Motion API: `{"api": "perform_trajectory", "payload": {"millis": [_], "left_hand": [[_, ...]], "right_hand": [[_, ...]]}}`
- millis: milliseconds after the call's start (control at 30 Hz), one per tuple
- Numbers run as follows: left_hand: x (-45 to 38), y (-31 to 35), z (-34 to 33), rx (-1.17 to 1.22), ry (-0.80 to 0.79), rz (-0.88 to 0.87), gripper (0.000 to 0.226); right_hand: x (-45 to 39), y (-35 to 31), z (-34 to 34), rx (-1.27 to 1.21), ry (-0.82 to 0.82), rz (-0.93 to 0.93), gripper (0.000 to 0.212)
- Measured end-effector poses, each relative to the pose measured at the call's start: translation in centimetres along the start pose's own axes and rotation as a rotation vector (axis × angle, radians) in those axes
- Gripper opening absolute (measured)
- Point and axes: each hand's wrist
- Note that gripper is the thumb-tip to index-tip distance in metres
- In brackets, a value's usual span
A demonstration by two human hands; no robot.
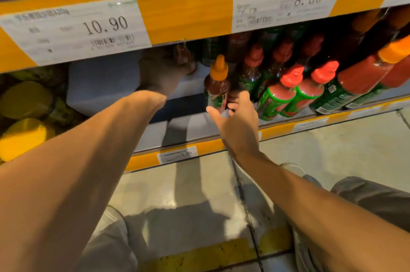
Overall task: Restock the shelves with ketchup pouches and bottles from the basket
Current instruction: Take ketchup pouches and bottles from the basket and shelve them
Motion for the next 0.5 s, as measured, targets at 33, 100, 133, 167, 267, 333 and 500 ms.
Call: {"api": "perform_trajectory", "payload": {"millis": [33, 100, 133, 167, 267, 333, 500], "left_hand": [[0.0, -0.2, -0.1, 0.017, 0.000, 0.009, 0.049], [0.0, -0.5, -0.3, -0.008, 0.032, 0.020, 0.047], [0.1, -0.5, -0.5, -0.009, 0.047, 0.030, 0.048], [-0.1, -0.7, -0.7, 0.000, 0.064, 0.035, 0.051], [-0.5, -0.8, -0.9, -0.036, 0.096, 0.046, 0.055], [-0.9, -1.0, -1.0, -0.060, 0.089, 0.024, 0.051], [-1.8, -0.9, -1.6, 0.030, 0.094, 0.009, 0.043]], "right_hand": [[0.4, 0.0, 0.0, 0.023, 0.039, 0.034, 0.047], [0.5, 0.0, -0.1, 0.111, 0.068, 0.056, 0.049], [0.2, 0.0, -0.2, 0.168, 0.051, 0.020, 0.051], [-0.3, 0.0, -0.2, 0.205, 0.025, -0.045, 0.052], [-1.7, 0.3, -0.5, 0.243, -0.028, -0.159, 0.054], [-2.0, 0.6, -0.6, 0.271, -0.015, -0.163, 0.055], [-2.6, 1.0, -0.7, 0.310, 0.001, -0.136, 0.049]]}}
Point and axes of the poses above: each hand's wrist, its own x-axis away from the middle knuckle, its own z-axis out of the back of the hand, y = z × x, and after that the axes turned 1 degree about x, right-handed
